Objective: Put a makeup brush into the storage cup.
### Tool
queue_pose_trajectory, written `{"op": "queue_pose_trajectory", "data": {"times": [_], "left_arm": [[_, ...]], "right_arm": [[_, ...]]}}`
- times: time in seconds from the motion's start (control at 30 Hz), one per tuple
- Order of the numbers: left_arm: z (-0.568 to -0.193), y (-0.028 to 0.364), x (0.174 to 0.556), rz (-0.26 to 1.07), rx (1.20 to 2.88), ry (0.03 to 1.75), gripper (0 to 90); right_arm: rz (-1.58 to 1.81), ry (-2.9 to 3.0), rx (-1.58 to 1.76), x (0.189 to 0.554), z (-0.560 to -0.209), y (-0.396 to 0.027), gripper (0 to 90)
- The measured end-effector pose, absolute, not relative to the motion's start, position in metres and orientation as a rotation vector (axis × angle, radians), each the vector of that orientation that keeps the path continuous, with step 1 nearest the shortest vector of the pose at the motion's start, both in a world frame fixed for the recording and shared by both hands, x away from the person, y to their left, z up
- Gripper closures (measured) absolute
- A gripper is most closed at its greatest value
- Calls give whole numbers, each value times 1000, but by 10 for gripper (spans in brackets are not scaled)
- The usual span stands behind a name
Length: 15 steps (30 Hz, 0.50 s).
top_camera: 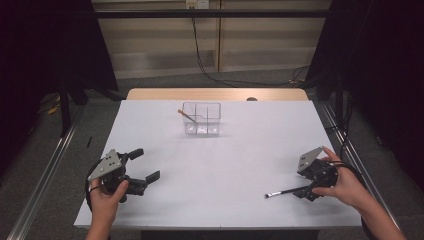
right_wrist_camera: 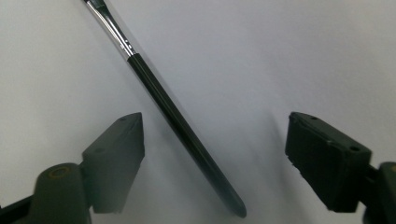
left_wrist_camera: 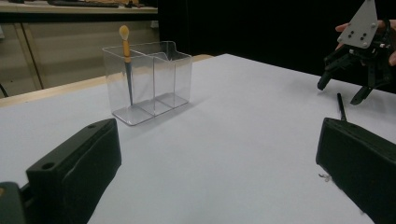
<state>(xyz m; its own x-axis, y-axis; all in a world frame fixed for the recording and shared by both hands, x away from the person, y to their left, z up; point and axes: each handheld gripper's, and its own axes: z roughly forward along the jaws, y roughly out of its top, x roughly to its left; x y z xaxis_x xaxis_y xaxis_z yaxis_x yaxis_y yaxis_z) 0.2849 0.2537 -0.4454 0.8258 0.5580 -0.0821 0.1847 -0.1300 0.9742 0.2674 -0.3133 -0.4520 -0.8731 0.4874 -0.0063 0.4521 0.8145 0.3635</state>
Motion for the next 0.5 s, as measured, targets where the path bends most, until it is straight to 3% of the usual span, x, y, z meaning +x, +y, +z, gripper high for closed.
{"op": "queue_pose_trajectory", "data": {"times": [0.13, 0.4, 0.5], "left_arm": [[-445, 254, 285, 354, 1695, 579, 0], [-446, 254, 285, 355, 1699, 583, 0], [-445, 254, 285, 355, 1691, 579, 0]], "right_arm": [[544, 2914, 747, 268, -454, -312, 348], [524, 2929, 779, 267, -453, -308, 461], [513, 2938, 785, 266, -451, -307, 583]]}}
